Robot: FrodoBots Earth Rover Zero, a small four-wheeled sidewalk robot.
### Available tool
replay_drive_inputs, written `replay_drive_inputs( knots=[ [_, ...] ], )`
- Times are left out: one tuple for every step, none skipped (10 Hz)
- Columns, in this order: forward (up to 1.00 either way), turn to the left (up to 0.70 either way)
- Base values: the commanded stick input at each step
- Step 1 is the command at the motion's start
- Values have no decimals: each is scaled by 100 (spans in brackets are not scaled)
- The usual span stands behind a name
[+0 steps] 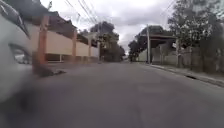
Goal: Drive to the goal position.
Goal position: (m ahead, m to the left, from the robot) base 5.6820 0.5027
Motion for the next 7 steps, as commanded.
replay_drive_inputs(
  knots=[
    [100, 0],
    [100, 0],
    [100, 0],
    [100, 0],
    [100, 0],
    [100, 0],
    [100, 0]
  ],
)
